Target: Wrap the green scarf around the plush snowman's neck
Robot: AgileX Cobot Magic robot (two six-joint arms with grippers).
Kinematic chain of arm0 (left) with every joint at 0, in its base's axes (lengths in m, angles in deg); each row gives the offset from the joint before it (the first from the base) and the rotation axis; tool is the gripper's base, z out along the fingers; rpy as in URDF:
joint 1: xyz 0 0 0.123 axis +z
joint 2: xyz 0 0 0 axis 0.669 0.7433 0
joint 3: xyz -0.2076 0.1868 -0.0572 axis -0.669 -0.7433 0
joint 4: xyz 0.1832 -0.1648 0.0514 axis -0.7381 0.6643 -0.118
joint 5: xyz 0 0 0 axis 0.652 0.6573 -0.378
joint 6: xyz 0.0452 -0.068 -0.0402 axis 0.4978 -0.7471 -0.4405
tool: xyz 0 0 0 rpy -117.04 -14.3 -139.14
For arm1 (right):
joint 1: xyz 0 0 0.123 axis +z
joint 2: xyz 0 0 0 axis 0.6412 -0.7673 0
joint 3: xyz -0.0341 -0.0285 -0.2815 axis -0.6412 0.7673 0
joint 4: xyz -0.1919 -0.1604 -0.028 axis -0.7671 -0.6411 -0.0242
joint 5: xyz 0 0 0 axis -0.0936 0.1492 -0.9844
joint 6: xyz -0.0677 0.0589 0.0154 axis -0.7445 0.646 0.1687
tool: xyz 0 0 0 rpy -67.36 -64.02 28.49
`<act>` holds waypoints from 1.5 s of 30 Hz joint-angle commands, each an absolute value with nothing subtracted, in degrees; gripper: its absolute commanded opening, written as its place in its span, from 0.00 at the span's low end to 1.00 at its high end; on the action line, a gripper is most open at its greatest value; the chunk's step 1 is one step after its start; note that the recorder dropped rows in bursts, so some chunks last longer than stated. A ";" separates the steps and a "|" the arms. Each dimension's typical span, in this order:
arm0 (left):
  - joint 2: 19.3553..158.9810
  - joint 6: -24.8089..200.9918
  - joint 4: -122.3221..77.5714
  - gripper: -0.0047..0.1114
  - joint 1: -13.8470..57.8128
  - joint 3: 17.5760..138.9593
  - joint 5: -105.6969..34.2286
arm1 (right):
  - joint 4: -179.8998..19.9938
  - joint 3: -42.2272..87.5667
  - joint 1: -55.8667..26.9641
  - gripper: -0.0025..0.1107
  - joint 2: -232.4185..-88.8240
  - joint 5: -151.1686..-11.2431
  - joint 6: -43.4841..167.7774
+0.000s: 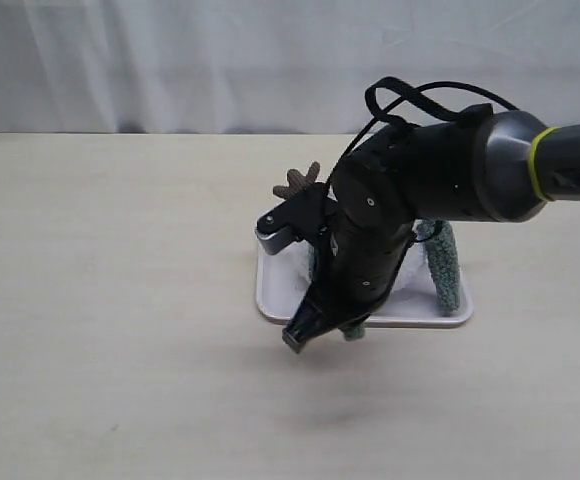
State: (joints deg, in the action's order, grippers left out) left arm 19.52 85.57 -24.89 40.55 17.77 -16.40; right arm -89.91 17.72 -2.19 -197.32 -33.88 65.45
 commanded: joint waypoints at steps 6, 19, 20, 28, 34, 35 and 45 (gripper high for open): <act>19.36 85.54 -24.66 0.04 40.60 17.58 -17.01 | -107.76 17.66 -2.39 0.06 -196.77 -27.01 69.69; 19.36 85.54 -24.66 0.04 40.60 17.58 -17.01 | -113.78 19.48 -2.39 0.06 -196.99 -27.81 69.69; 19.36 85.54 -24.66 0.04 40.60 17.58 -17.01 | -113.87 21.04 -2.39 0.06 -196.99 -29.04 69.69; 19.36 85.54 -24.66 0.04 40.60 17.58 -17.01 | -115.49 23.14 -2.39 0.06 -196.99 -30.28 70.30; 19.36 85.54 -24.66 0.04 40.60 17.58 -17.01 | -115.42 25.18 -2.39 0.06 -196.99 -31.86 71.83; 19.36 85.54 -24.66 0.04 40.60 17.58 -17.01 | -115.42 25.30 -2.39 0.06 -196.99 -31.86 71.83; 19.36 85.54 -24.66 0.04 40.60 17.58 -17.01 | -116.03 25.40 -2.39 0.06 -196.99 -32.02 71.83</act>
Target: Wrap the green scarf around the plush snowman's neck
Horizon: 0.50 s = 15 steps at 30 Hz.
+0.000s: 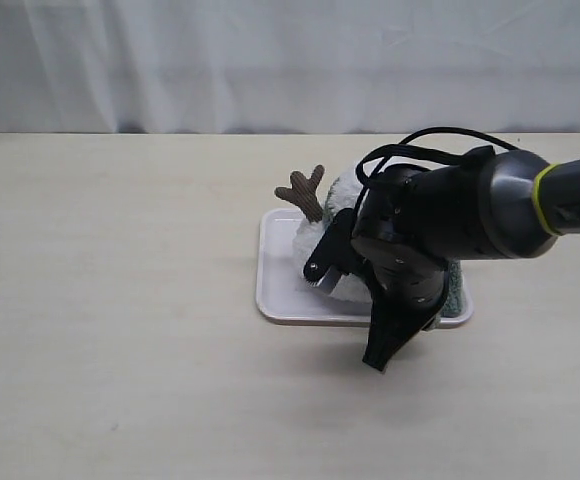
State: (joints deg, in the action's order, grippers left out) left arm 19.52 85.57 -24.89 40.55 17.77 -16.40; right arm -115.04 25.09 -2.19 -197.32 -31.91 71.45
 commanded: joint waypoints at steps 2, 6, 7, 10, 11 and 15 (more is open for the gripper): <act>19.36 85.54 -24.66 0.04 40.60 17.58 -17.01 | -116.03 25.28 -2.39 0.07 -196.99 -32.02 72.94; 19.36 85.54 -24.66 0.04 40.60 17.58 -17.01 | -114.84 25.05 -2.39 0.22 -196.87 -32.02 73.14; 19.36 85.54 -24.66 0.04 40.60 17.58 -17.01 | -114.40 25.00 -2.39 0.26 -196.65 -32.02 73.14; 19.36 85.54 -24.66 0.04 40.60 17.58 -17.01 | -113.06 25.00 -2.39 0.42 -195.34 -31.89 73.14; 19.36 85.54 -24.66 0.04 40.60 17.58 -17.01 | -112.71 25.00 -2.39 0.45 -194.71 -31.89 73.14; 19.36 85.54 -24.66 0.04 40.60 17.58 -17.01 | -110.26 25.00 -2.39 0.50 -191.29 -31.02 73.14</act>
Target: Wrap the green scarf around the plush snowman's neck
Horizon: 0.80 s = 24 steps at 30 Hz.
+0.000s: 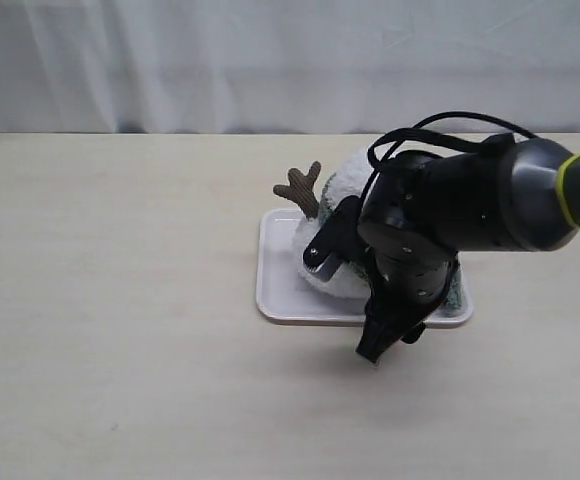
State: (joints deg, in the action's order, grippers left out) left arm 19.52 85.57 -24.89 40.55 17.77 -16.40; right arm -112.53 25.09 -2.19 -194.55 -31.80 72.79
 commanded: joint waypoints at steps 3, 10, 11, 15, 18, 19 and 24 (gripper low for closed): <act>19.36 85.54 -24.66 0.04 40.60 17.58 -17.01 | -108.75 25.00 -2.39 0.50 -188.27 -28.16 73.14; 19.36 85.54 -24.66 0.04 40.60 17.58 -17.01 | -109.44 26.75 -3.40 0.50 -183.67 -23.54 76.93; 19.36 85.54 -24.66 0.04 40.60 17.58 -17.01 | -109.55 27.50 -4.31 0.50 -183.18 -25.26 79.00; 19.36 85.54 -24.66 0.04 40.60 17.58 -17.01 | -108.23 31.02 -11.92 0.50 -182.25 -34.05 83.46; 19.36 85.54 -24.66 0.04 40.60 17.58 -17.01 | -104.85 34.11 -17.58 0.50 -182.25 -43.12 83.12; 19.36 85.54 -24.66 0.04 40.60 17.58 -17.01 | -103.89 35.36 -19.08 0.50 -182.25 -46.72 82.97; 19.36 85.54 -24.66 0.04 40.60 17.58 -17.01 | -101.89 41.17 -21.22 0.50 -182.25 -62.21 77.64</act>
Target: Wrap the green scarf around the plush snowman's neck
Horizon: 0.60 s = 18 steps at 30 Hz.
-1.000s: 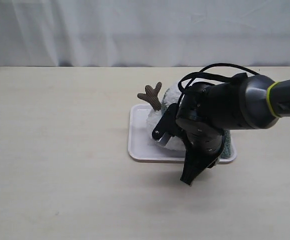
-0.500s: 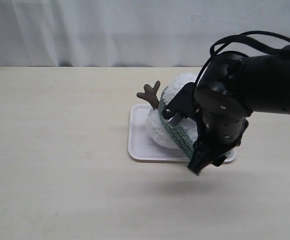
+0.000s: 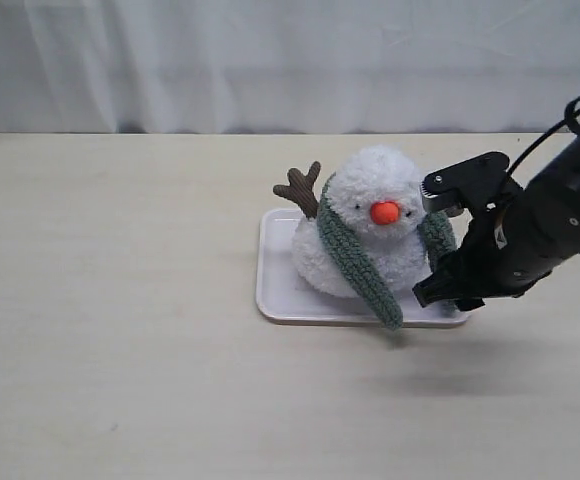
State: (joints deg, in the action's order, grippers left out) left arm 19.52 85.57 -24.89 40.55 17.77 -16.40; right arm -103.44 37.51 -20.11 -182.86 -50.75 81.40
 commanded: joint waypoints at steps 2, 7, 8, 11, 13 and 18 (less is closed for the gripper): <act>19.36 85.54 -24.66 0.04 40.60 17.58 -17.01 | -101.89 43.17 -21.22 0.50 -182.25 -67.16 76.47; 19.36 85.54 -24.66 0.04 40.60 17.58 -17.01 | -103.22 43.72 -21.35 0.50 -183.46 -71.02 76.47; 19.36 85.54 -24.66 0.04 40.60 17.58 -17.01 | -103.78 43.68 -21.35 0.50 -184.05 -71.17 76.47; 19.36 85.54 -24.66 0.04 40.60 17.58 -17.01 | -104.01 43.59 -22.13 0.50 -185.92 -72.40 76.47; 19.36 85.54 -24.66 0.04 40.60 17.58 -17.01 | -104.01 43.59 -23.40 0.50 -186.74 -72.82 76.47; 19.36 85.54 -24.66 0.04 40.60 17.58 -17.01 | -103.78 43.59 -26.40 0.50 -186.85 -72.70 76.58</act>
